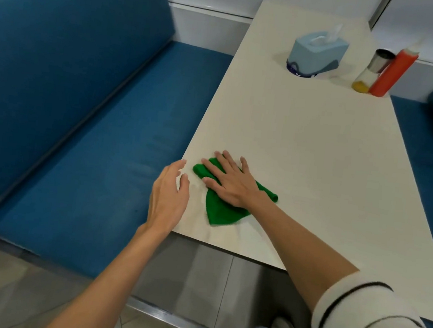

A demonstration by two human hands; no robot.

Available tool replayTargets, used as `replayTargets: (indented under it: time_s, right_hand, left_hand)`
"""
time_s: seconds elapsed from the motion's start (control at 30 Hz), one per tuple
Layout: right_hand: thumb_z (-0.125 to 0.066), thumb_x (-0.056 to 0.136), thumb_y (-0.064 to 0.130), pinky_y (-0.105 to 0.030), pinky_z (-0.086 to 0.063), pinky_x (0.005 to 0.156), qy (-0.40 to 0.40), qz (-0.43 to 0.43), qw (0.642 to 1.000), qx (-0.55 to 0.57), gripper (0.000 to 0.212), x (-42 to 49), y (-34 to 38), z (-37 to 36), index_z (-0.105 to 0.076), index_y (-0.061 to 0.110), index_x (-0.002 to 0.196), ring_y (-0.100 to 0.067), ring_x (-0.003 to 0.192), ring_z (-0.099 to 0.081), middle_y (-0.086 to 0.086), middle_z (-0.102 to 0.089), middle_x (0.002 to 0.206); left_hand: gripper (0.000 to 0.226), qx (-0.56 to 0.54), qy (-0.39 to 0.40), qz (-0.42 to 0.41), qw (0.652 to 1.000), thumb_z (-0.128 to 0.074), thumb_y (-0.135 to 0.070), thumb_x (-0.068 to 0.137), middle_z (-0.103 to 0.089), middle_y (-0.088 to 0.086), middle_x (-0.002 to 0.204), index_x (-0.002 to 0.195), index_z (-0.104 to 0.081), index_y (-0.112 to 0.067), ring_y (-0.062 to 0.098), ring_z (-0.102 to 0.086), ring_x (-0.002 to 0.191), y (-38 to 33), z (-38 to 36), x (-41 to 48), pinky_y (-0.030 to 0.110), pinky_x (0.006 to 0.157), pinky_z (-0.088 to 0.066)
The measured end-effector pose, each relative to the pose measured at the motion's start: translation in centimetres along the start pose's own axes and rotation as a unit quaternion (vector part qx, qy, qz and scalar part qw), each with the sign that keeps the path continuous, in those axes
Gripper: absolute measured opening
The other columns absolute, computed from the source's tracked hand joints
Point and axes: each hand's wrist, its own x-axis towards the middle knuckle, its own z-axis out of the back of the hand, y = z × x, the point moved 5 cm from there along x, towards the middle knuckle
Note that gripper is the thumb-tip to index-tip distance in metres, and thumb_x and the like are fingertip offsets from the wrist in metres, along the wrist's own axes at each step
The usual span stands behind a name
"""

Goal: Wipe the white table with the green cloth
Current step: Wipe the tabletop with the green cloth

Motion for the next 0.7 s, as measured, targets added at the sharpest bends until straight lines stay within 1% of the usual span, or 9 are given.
replayTargets:
  time_s: [0.07,0.13,0.2,0.3,0.37,0.43,0.53,0.6,0.7]
  right_hand:
    - [-0.013,0.098,0.057,-0.053,0.005,0.116,-0.01,0.0,0.999,0.036,0.053,-0.5,-0.7,0.8,-0.009,0.043,0.149,-0.016,0.147,0.006,0.002,0.0,0.161]
    - [-0.023,0.101,0.048,-0.052,-0.001,0.117,-0.039,-0.023,0.995,0.083,0.05,-1.1,-2.6,2.2,-0.02,0.038,0.149,-0.019,0.147,-0.004,-0.001,-0.009,0.16]
    - [-0.038,0.1,0.035,-0.044,-0.015,0.116,-0.064,-0.055,0.986,0.146,0.044,-1.8,-5.7,4.0,-0.038,0.026,0.144,-0.024,0.142,-0.024,-0.007,-0.026,0.155]
    - [-0.046,0.098,0.021,-0.033,-0.036,0.104,-0.092,-0.072,0.972,0.204,0.029,-3.6,-11.0,6.6,-0.063,0.015,0.121,-0.023,0.122,-0.051,-0.008,-0.057,0.13]
    - [-0.047,0.098,0.021,-0.03,-0.043,0.095,-0.102,-0.101,0.965,0.22,0.026,-4.9,-14.8,8.3,-0.067,0.016,0.113,-0.017,0.109,-0.057,-0.003,-0.065,0.118]
    - [-0.047,0.097,0.02,-0.021,-0.041,0.085,-0.106,-0.134,0.958,0.232,0.026,-6.3,-19.3,10.1,-0.069,0.017,0.112,-0.009,0.096,-0.058,0.0,-0.068,0.112]
    - [-0.049,0.096,0.017,-0.011,-0.038,0.073,-0.11,-0.184,0.944,0.25,0.025,-7.8,-26.2,12.8,-0.069,0.017,0.11,-0.002,0.084,-0.057,0.002,-0.068,0.102]
    - [-0.049,0.095,0.014,-0.009,-0.038,0.072,-0.122,-0.212,0.932,0.267,0.024,-8.4,-29.3,13.8,-0.07,0.016,0.108,-0.001,0.083,-0.058,0.002,-0.067,0.098]
    - [-0.049,0.094,0.013,-0.013,-0.042,0.074,-0.141,-0.256,0.915,0.28,0.024,-9.0,-35.8,15.8,-0.07,0.015,0.105,-0.008,0.084,-0.063,0.002,-0.069,0.09]
  left_hand:
    - [0.035,-0.007,0.019,-0.011,1.0,-0.043,-0.015,0.098,-0.057,-0.004,0.129,0.132,-0.051,-0.016,0.01,-0.055,0.112,-1.1,-0.8,0.7,0.025,0.093,-0.041]
    - [0.035,-0.012,0.038,-0.017,0.999,-0.044,-0.013,0.097,-0.061,-0.003,0.124,0.131,-0.051,-0.017,0.01,-0.056,0.107,-2.3,-1.9,1.8,0.03,0.092,-0.045]
    - [0.035,-0.009,0.058,-0.02,0.998,-0.044,-0.012,0.096,-0.063,-0.003,0.117,0.129,-0.051,-0.02,0.012,-0.058,0.101,-3.8,-3.4,3.2,0.036,0.088,-0.049]
    - [0.037,-0.026,0.107,-0.025,0.994,-0.043,-0.012,0.096,-0.065,-0.006,0.107,0.129,-0.05,-0.026,0.011,-0.061,0.092,-6.6,-6.7,5.1,0.035,0.079,-0.053]
    - [0.038,-0.042,0.152,-0.035,0.987,-0.043,-0.011,0.096,-0.065,-0.005,0.104,0.129,-0.05,-0.026,0.009,-0.061,0.093,-8.9,-9.4,6.4,0.026,0.073,-0.051]
    - [0.037,-0.054,0.202,-0.039,0.977,-0.043,-0.011,0.095,-0.065,-0.004,0.103,0.128,-0.052,-0.025,0.011,-0.062,0.095,-11.6,-13.2,8.0,0.019,0.072,-0.048]
    - [0.034,-0.06,0.263,-0.044,0.962,-0.044,-0.014,0.094,-0.067,-0.003,0.101,0.124,-0.055,-0.024,0.015,-0.064,0.095,-15.9,-19.1,11.2,0.019,0.072,-0.046]
    - [0.033,-0.052,0.28,-0.047,0.957,-0.045,-0.015,0.093,-0.068,-0.001,0.102,0.123,-0.057,-0.022,0.017,-0.064,0.094,-17.9,-21.8,13.0,0.021,0.072,-0.046]
    - [0.033,-0.051,0.306,-0.051,0.949,-0.045,-0.015,0.093,-0.068,0.004,0.105,0.123,-0.058,-0.017,0.018,-0.065,0.092,-22.5,-27.5,16.4,0.02,0.071,-0.045]
